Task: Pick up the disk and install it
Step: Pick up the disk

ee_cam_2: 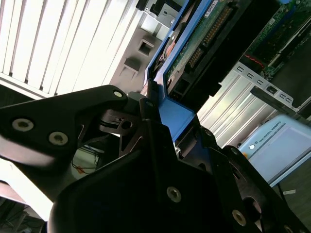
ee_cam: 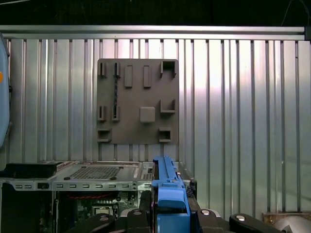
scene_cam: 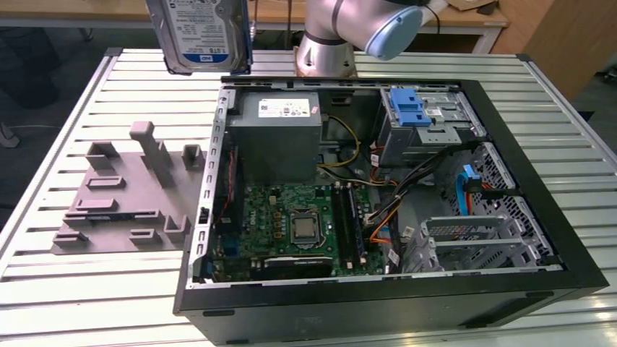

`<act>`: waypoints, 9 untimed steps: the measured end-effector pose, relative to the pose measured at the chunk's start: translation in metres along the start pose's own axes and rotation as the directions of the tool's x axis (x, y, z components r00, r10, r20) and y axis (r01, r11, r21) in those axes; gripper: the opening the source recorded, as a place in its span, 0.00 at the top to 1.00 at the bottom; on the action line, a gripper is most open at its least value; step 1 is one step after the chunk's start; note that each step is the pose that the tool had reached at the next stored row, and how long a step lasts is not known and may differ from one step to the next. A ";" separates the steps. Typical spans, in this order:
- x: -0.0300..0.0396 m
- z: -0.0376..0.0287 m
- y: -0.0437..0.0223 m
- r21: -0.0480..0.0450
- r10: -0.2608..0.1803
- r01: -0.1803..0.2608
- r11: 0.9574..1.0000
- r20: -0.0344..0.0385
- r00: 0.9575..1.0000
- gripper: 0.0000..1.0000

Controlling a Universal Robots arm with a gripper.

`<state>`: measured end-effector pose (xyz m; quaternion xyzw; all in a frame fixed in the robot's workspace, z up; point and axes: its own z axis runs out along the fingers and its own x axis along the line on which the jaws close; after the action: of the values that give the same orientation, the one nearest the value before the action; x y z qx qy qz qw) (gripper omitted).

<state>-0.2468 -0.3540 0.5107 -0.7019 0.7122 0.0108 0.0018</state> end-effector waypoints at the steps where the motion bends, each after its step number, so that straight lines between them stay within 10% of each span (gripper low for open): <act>1: 0.0000 0.0000 -0.0010 0.000 0.000 0.000 1.000 0.000 1.000 0.64; 9: 0.0000 0.0000 -0.0021 0.000 0.000 0.000 1.000 0.000 1.000 0.64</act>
<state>-0.2448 -0.3540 0.5107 -0.7019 0.7122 0.0108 0.0018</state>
